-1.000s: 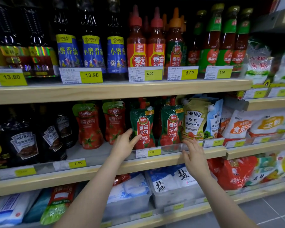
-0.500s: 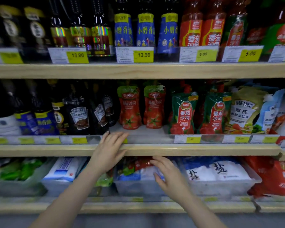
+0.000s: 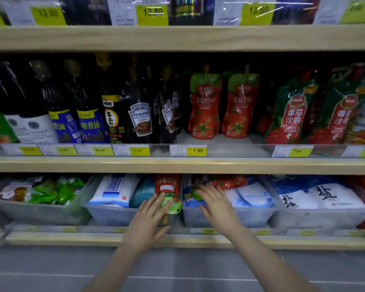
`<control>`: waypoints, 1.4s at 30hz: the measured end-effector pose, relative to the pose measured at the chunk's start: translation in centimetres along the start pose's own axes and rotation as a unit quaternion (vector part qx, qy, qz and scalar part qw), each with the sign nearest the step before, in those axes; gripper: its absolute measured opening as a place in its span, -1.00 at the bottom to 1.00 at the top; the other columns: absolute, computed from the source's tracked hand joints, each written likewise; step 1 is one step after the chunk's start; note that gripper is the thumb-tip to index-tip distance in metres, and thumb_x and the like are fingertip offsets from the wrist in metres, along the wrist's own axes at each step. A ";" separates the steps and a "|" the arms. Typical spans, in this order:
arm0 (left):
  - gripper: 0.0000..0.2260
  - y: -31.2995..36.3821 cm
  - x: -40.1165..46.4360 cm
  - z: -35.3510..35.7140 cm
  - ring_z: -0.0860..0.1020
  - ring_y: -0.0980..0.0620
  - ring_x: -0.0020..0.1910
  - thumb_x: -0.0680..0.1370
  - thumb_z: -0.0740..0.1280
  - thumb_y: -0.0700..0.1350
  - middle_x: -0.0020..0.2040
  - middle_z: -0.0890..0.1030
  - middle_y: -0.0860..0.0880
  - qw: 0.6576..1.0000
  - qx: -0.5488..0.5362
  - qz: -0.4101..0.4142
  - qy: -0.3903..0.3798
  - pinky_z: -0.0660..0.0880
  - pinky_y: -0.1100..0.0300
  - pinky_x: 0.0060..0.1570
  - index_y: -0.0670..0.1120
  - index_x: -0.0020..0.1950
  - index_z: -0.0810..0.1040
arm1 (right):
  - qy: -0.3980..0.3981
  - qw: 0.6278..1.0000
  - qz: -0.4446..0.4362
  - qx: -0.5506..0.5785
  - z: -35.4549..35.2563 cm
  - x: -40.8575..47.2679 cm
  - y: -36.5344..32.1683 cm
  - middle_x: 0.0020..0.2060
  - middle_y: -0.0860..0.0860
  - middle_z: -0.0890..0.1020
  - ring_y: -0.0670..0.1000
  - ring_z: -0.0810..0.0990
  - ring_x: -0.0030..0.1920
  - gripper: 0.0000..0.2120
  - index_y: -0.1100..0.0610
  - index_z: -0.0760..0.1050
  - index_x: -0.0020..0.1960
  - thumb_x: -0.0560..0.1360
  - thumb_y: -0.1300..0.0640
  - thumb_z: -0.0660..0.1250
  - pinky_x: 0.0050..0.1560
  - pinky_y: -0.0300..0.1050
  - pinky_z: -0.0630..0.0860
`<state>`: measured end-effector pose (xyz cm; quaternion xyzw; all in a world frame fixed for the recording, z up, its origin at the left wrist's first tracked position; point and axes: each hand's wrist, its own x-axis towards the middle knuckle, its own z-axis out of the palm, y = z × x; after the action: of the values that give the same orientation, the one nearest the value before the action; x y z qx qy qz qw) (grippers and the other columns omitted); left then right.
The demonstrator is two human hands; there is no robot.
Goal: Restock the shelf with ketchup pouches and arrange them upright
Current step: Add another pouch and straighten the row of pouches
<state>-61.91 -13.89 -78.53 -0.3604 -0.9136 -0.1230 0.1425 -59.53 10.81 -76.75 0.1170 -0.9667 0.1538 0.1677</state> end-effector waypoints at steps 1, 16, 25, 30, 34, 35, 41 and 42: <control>-0.26 -0.2 -0.2 0.5 0.30 -0.18 0.41 0.37 0.49 0.07 0.46 0.30 -0.10 1.000 -0.005 -0.004 0.000 0.36 -0.21 0.25 0.04 0.47 0.24 | -0.006 1.000 0.010 -0.020 0.4 0.6 0.1 0.41 0.02 0.35 0.02 0.23 0.44 -0.56 0.07 0.34 0.38 0.50 0.09 0.24 0.47 -0.03 -0.12; -0.27 0.4 -0.3 1.3 0.24 -0.09 0.45 0.40 0.39 0.21 0.47 0.28 -0.05 0.999 0.005 -0.023 0.030 0.07 -0.14 0.43 0.06 0.49 0.18 | -0.086 0.992 -0.001 -0.097 -0.9 -0.2 3.1 0.19 -0.02 0.46 0.05 0.30 0.32 -0.64 -0.01 0.44 0.21 0.43 -0.03 0.31 0.40 -0.05 -0.01; -0.35 4.7 3.1 1.3 0.41 -0.08 0.35 0.36 0.47 0.12 0.35 0.46 -0.10 0.995 -0.046 0.041 0.076 0.08 0.00 0.40 -0.15 0.36 0.43 | -0.024 0.999 0.039 0.013 -1.9 -1.5 3.4 0.01 0.01 0.59 0.04 0.47 0.21 -0.82 0.11 0.50 -0.08 0.35 0.12 0.43 0.38 -0.05 0.04; -0.33 6.9 4.8 2.2 0.37 -0.03 0.37 0.36 0.49 0.06 0.38 0.42 -0.07 0.991 -0.116 0.040 0.051 0.12 0.09 0.42 -0.15 0.39 0.39 | 0.027 0.996 -0.004 0.090 -3.6 -4.7 3.4 0.11 0.03 0.62 -0.02 0.46 0.29 -0.74 0.14 0.56 0.09 0.41 0.27 0.40 0.38 -0.05 0.23; -0.27 9.1 7.5 2.2 0.16 0.21 0.42 0.40 0.47 0.04 0.44 0.21 0.14 0.963 -0.270 -0.010 0.010 0.04 0.40 0.38 0.01 0.48 0.20 | 0.092 0.969 0.028 0.230 -8.1 -4.8 2.0 0.03 -0.16 0.60 -0.27 0.50 0.12 -0.78 0.13 0.58 0.09 0.45 0.28 0.38 0.16 -0.32 0.38; -0.28 9.9 8.3 1.9 0.19 0.22 0.41 0.40 0.48 -0.01 0.43 0.23 0.15 0.949 -0.315 -0.029 0.007 0.08 0.39 0.37 0.01 0.48 0.22 | 0.104 0.957 0.047 0.266 -9.5 -4.4 1.5 -0.02 -0.19 0.61 -0.30 0.53 0.03 -0.79 0.14 0.59 0.07 0.44 0.28 0.39 0.06 -0.36 0.42; -0.62 11.5 11.7 -1.0 0.55 0.44 -0.12 0.28 0.57 -0.06 -0.21 0.60 0.39 0.907 -0.411 -0.095 0.006 0.40 0.55 -0.18 0.26 -0.07 0.49 | 0.096 0.881 0.111 0.451 -15.4 -1.5 -0.4 -0.19 0.02 0.65 -0.17 0.61 -0.18 -0.88 0.23 0.57 -0.02 0.46 0.34 0.34 -0.13 -0.30 0.54; -0.64 11.3 11.7 -1.4 0.53 0.47 -0.16 0.26 0.57 -0.05 -0.26 0.58 0.39 0.910 -0.404 -0.092 -0.016 0.39 0.56 -0.20 0.27 -0.12 0.49 | 0.101 0.858 0.131 0.486 -15.8 -1.1 -0.5 -0.20 0.02 0.65 -0.18 0.61 -0.19 -0.88 0.23 0.56 -0.01 0.46 0.34 0.33 -0.14 -0.31 0.54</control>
<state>-62.01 0.99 -71.78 -0.3033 -0.8170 -0.4887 -0.0418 -53.79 15.89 -62.86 0.0399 -0.7529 0.6359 0.1649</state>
